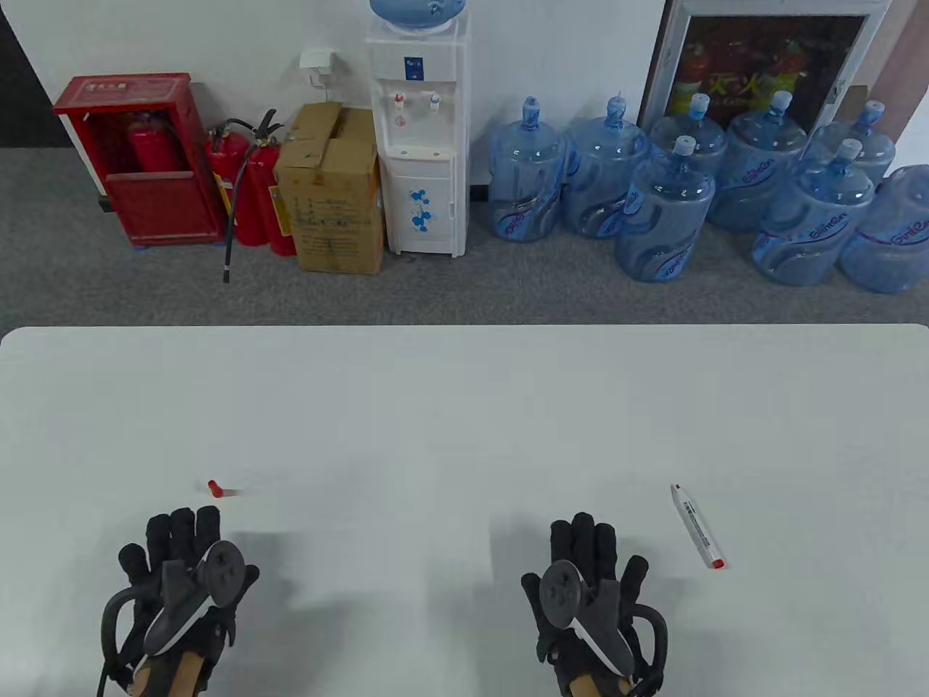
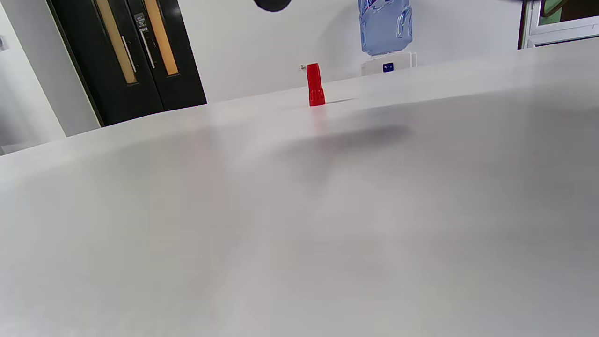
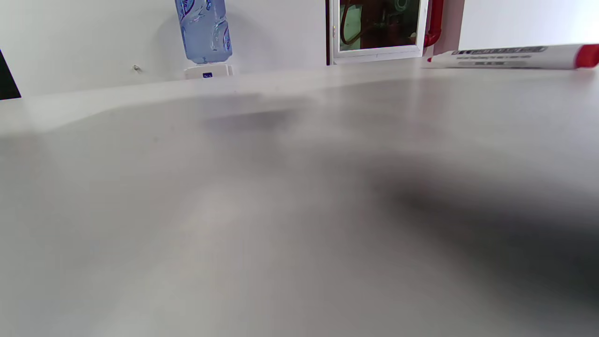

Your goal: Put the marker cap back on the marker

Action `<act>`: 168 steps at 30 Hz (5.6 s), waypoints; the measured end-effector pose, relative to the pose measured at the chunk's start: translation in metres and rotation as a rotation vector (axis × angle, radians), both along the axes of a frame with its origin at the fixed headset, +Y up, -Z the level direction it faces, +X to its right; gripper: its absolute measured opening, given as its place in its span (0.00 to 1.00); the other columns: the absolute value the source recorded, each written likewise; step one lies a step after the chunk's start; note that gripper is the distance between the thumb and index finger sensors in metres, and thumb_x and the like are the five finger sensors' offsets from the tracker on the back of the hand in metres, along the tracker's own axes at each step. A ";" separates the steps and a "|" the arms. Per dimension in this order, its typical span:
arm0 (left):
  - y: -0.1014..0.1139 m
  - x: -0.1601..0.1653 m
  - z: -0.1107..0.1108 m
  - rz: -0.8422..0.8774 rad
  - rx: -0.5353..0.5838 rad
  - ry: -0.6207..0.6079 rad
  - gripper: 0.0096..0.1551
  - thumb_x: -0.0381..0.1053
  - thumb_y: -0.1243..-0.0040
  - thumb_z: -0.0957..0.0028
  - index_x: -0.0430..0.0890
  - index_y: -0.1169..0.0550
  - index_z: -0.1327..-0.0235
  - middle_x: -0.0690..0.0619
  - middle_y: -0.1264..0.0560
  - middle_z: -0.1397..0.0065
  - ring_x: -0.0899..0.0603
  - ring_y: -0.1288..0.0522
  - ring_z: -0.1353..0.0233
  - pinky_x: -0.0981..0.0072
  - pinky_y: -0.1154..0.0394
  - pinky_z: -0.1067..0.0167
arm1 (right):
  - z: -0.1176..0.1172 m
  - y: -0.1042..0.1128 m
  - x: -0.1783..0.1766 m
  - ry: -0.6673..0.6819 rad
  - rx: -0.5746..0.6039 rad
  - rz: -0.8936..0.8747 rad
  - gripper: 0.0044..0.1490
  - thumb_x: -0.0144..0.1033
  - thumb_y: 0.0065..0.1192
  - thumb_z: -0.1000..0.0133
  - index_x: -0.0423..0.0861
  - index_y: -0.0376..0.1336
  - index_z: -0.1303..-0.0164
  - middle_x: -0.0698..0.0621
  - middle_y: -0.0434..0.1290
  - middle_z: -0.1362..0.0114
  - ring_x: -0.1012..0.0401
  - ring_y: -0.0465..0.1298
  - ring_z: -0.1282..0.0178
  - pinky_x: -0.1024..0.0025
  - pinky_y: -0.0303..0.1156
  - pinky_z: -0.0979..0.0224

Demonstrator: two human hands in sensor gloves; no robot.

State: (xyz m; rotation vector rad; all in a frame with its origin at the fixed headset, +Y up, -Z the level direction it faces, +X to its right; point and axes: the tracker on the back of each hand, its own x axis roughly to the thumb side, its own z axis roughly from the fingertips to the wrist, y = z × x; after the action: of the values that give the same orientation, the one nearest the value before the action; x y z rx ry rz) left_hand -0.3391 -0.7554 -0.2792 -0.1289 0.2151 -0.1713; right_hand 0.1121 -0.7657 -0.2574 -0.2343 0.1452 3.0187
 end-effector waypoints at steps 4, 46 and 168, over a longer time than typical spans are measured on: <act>0.000 0.000 0.000 -0.002 -0.003 -0.001 0.59 0.75 0.59 0.56 0.50 0.61 0.19 0.41 0.55 0.10 0.30 0.60 0.14 0.28 0.59 0.26 | 0.000 0.000 0.000 -0.002 -0.002 -0.006 0.51 0.70 0.29 0.52 0.61 0.29 0.21 0.56 0.30 0.13 0.55 0.34 0.13 0.42 0.33 0.24; 0.010 -0.019 -0.111 -0.203 0.030 0.137 0.38 0.69 0.43 0.56 0.68 0.35 0.27 0.58 0.19 0.29 0.43 0.14 0.38 0.42 0.28 0.32 | -0.009 -0.007 0.018 -0.041 -0.082 -0.086 0.52 0.70 0.30 0.52 0.60 0.29 0.21 0.55 0.30 0.13 0.54 0.35 0.13 0.41 0.33 0.24; -0.001 0.100 -0.031 1.257 0.294 -0.197 0.24 0.57 0.38 0.51 0.61 0.21 0.40 0.58 0.13 0.42 0.48 0.11 0.58 0.46 0.22 0.42 | -0.069 0.004 0.129 -0.468 0.082 0.104 0.37 0.47 0.65 0.50 0.42 0.65 0.33 0.43 0.76 0.37 0.53 0.79 0.41 0.35 0.65 0.27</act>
State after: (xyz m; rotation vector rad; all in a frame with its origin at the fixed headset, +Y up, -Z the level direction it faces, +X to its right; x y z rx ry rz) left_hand -0.2395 -0.7560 -0.3105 0.0620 -0.0662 1.0920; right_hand 0.2415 -0.7613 -0.3265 -0.9500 -0.0330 2.9594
